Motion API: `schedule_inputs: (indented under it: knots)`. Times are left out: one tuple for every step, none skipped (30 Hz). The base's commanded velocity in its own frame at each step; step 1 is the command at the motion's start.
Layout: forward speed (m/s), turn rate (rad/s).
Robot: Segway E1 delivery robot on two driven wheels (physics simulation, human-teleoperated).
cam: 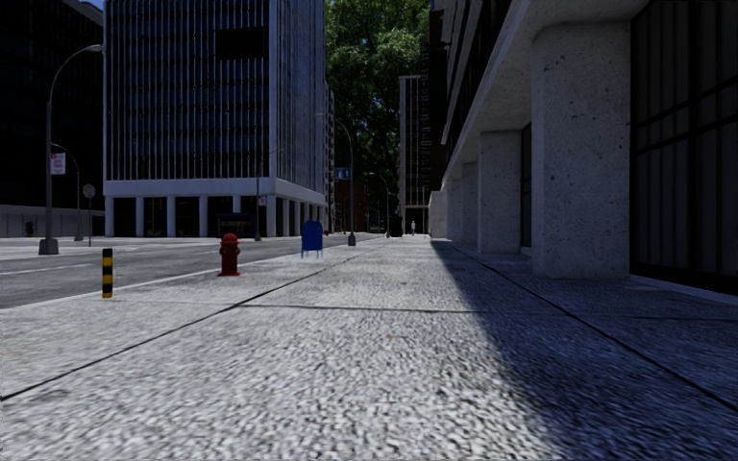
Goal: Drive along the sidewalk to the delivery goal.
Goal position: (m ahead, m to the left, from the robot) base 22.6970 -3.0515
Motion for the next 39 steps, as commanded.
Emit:
schedule_inputs:
  knots:
    - [2.00, 0.00]
    - [2.00, 0.00]
    - [2.00, 0.00]
    - [2.00, 0.00]
    - [2.00, 0.00]
    - [2.00, 0.00]
    - [2.00, 0.00]
    - [2.00, 0.00]
    - [2.00, 0.00]
    - [2.00, 0.00]
    - [2.00, 0.00]
    - [2.00, 0.00]
    - [2.00, 0.00]
    - [2.00, 0.00]
    - [2.00, 0.00]
    - [2.00, 0.00]
    - [2.00, 0.00]
    - [2.00, 0.00]
    - [2.00, 0.00]
    - [2.00, 0.00]
    - [2.00, 0.00]
    - [2.00, 0.00]
    - [2.00, 0.00]
    - [2.00, 0.00]
    - [2.00, 0.00]
    - [2.00, 0.00]
    - [2.00, 0.00]
    - [2.00, 0.00]
    - [2.00, 0.00]
    - [2.00, 0.00]
    - [2.00, 0.00]
    - [2.00, 0.00]
    - [2.00, 0.00]
    - [2.00, 0.00]
    - [2.00, 0.00]
    - [2.00, 0.00]
    - [2.00, 0.00]
    - [2.00, 0.00]
    - [2.00, 0.00]
